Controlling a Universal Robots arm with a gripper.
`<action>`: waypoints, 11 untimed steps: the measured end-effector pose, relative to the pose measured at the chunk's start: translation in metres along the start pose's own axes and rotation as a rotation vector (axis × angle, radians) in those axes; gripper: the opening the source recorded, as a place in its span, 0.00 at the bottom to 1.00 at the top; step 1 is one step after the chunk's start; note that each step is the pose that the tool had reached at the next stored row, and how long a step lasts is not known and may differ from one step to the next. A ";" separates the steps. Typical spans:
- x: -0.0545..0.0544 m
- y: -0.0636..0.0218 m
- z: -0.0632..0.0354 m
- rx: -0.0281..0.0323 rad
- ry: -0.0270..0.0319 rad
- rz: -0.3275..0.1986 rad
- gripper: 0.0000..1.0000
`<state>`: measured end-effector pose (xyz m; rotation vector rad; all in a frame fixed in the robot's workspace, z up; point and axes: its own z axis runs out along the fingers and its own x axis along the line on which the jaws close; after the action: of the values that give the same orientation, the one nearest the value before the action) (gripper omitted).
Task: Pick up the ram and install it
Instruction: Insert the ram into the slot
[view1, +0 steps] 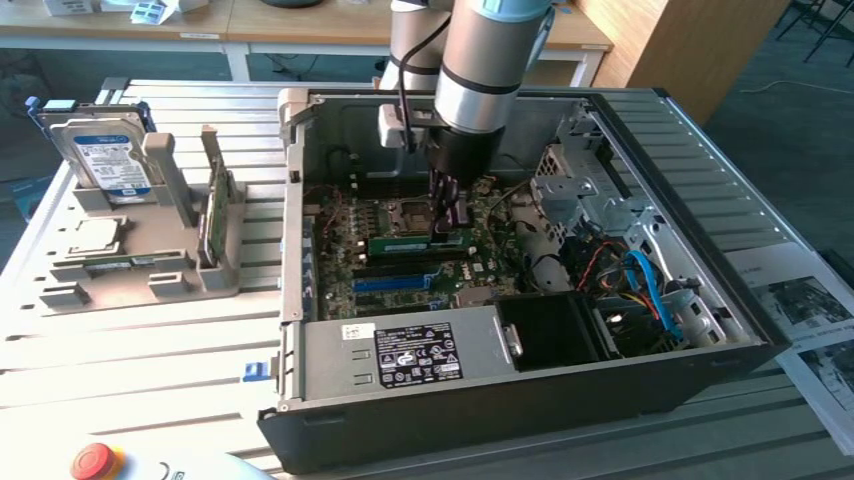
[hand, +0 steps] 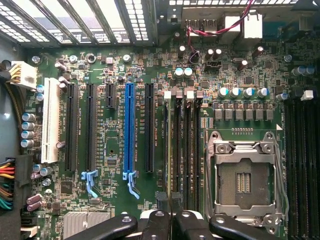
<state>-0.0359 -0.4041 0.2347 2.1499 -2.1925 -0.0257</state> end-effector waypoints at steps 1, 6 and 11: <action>0.000 0.0000 0.0002 0.0000 0.0000 0.000 0.12; 0.000 0.0004 0.0016 0.0006 -0.0001 0.000 0.12; 0.000 0.0006 0.0025 0.0015 0.0003 0.000 0.12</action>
<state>-0.0366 -0.4041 0.2323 2.1505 -2.1930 -0.0238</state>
